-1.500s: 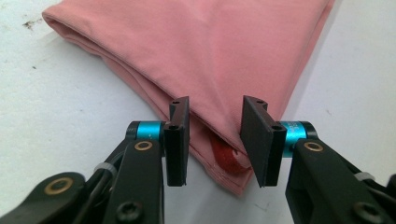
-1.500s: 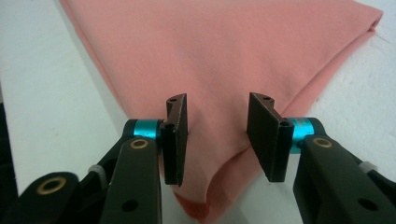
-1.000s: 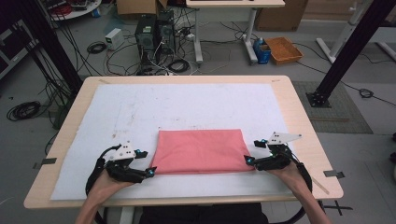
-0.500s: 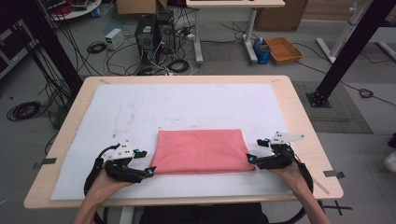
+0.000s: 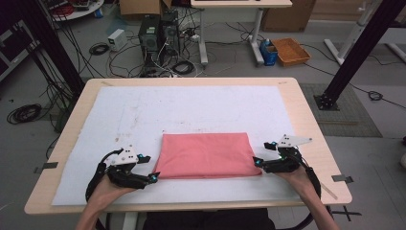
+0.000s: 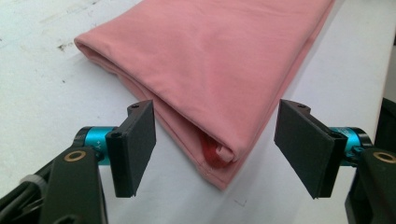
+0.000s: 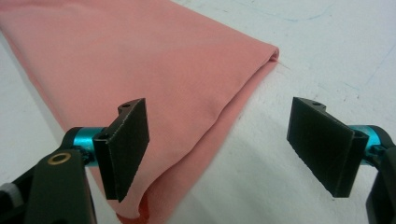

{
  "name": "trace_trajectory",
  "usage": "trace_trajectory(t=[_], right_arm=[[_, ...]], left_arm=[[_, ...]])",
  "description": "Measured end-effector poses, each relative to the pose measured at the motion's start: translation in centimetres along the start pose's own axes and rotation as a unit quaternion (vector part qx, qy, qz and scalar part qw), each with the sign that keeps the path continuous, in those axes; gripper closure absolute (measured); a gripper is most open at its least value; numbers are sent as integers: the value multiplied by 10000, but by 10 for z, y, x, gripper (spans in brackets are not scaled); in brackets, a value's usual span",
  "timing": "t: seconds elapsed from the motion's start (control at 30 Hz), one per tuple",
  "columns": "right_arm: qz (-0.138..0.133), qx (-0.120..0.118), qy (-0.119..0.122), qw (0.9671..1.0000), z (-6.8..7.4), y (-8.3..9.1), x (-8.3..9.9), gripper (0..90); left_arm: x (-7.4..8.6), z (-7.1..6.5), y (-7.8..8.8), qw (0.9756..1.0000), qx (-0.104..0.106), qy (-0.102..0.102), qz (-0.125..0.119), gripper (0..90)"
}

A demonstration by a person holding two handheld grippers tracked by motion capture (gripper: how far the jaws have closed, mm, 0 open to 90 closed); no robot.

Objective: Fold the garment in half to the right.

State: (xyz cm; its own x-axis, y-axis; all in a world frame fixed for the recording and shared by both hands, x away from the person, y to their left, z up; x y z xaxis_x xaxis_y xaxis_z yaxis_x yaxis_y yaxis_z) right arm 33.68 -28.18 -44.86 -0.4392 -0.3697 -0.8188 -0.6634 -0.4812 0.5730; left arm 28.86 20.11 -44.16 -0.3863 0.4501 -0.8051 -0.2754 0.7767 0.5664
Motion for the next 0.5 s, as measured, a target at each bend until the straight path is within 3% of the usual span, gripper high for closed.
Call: trace_trajectory(t=[0.27, 0.5], right_arm=[[-42, -49, 47, 10000, 3, -1, -3, 208], [-52, -53, 60, 10000, 3, 0, -3, 208]], left_arm=[[8, -3, 0, 9995, -72, 24, 300, 294], [14, -3, -4, 9991, -95, 88, 411, 294]])
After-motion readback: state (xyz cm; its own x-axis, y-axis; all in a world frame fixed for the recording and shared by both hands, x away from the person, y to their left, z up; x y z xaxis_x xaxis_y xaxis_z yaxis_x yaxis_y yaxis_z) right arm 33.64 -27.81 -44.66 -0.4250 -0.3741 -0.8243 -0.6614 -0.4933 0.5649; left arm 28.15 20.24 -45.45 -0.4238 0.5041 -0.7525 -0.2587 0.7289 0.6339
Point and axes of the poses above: each handheld gripper's, and its own axes: y roughly backward along the jaws, x roughly out of its underside, z roughly to its left, the point moved 2 cm from there along -y, roughly forward along the jaws, and after that the axes turned 12 degrees about x, right-handed, at the moved point
